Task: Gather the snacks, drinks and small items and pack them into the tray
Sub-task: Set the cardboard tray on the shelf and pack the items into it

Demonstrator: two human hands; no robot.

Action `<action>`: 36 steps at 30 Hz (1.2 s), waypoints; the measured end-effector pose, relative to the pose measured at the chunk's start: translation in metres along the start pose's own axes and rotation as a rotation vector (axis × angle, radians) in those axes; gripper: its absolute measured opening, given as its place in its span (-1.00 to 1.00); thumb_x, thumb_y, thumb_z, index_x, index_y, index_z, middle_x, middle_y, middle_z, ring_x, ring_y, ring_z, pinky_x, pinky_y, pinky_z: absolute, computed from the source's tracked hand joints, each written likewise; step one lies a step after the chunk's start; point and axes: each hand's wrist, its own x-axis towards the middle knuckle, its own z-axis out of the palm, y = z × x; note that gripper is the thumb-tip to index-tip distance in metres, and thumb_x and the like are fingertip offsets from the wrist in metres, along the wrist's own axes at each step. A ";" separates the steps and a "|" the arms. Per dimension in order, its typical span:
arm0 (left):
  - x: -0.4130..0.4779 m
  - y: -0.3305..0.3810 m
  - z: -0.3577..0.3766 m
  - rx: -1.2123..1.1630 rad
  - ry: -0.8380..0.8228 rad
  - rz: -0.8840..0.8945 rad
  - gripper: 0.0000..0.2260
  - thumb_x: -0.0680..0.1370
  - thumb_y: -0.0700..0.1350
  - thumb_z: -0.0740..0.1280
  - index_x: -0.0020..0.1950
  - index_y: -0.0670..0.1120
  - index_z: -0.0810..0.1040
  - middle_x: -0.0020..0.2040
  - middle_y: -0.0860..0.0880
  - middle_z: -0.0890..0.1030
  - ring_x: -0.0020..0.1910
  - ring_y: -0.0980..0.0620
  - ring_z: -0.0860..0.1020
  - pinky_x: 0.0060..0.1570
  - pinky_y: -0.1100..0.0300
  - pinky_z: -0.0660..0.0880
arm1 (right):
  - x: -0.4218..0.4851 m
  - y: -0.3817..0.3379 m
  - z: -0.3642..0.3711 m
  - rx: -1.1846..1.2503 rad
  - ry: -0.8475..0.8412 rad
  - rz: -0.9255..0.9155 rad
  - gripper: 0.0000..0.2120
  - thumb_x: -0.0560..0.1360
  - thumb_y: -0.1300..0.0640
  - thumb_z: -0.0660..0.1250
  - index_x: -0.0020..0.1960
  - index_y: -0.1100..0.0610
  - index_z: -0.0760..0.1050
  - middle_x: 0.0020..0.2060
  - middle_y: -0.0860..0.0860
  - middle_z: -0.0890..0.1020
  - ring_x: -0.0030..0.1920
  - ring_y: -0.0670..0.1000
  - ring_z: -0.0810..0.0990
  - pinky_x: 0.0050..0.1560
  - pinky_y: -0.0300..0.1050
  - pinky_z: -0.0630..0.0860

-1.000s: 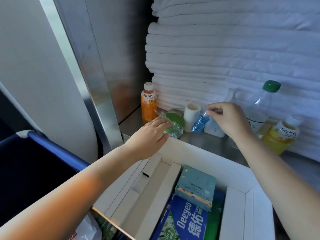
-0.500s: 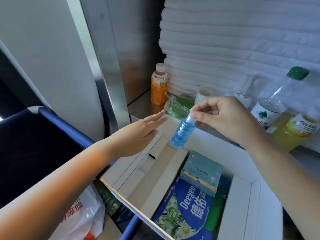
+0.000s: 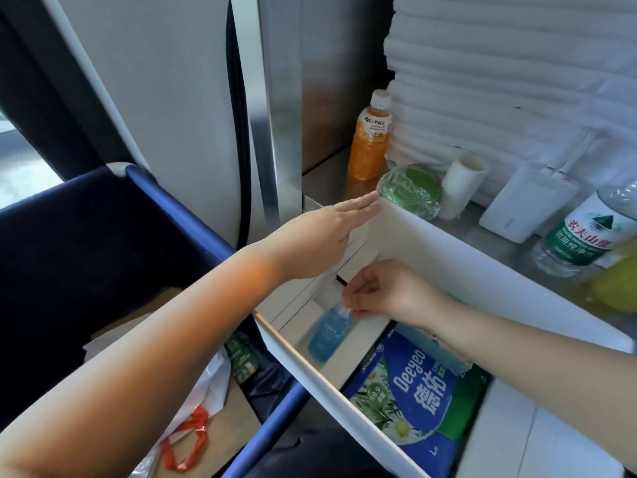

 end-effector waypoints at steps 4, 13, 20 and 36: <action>0.000 0.000 0.001 0.001 0.011 0.009 -0.41 0.59 -0.31 0.02 0.53 0.17 0.06 0.50 0.33 -0.04 0.40 0.21 0.26 0.19 0.42 0.20 | 0.003 0.009 0.016 -0.123 -0.027 0.041 -0.92 0.41 0.16 0.47 -0.22 0.07 0.57 -0.29 0.04 0.69 -0.27 -0.03 0.68 -0.09 -0.06 0.63; 0.001 0.000 0.001 0.052 0.015 0.040 -0.39 0.58 -0.32 0.03 0.54 0.16 0.02 0.51 0.31 -0.06 0.43 0.16 0.24 0.28 0.22 0.37 | -0.008 0.003 0.017 -0.522 -0.099 -0.026 -0.84 0.50 -0.02 0.35 0.02 0.00 0.63 -0.10 -0.10 0.65 -0.22 -0.17 0.53 -0.33 -0.47 0.38; 0.007 -0.003 0.001 0.229 -0.049 0.060 -0.33 0.54 -0.35 0.02 0.55 0.06 -0.17 0.54 0.16 -0.18 0.50 0.17 -0.08 0.29 0.41 -0.12 | -0.019 -0.021 -0.013 -0.827 -0.161 -0.032 -0.65 0.54 -0.06 0.27 0.26 0.06 0.50 0.17 -0.02 0.57 0.10 -0.01 0.54 0.12 -0.16 0.46; 0.045 0.002 0.010 0.257 0.032 0.147 -0.41 0.60 -0.24 0.05 0.55 0.04 -0.14 0.56 0.07 -0.03 0.50 0.12 -0.07 0.34 0.35 -0.18 | 0.035 -0.022 -0.181 -0.958 0.600 -0.112 -0.59 0.46 0.26 0.31 0.30 0.09 0.44 0.24 0.07 0.44 0.25 0.11 0.40 0.19 -0.01 0.41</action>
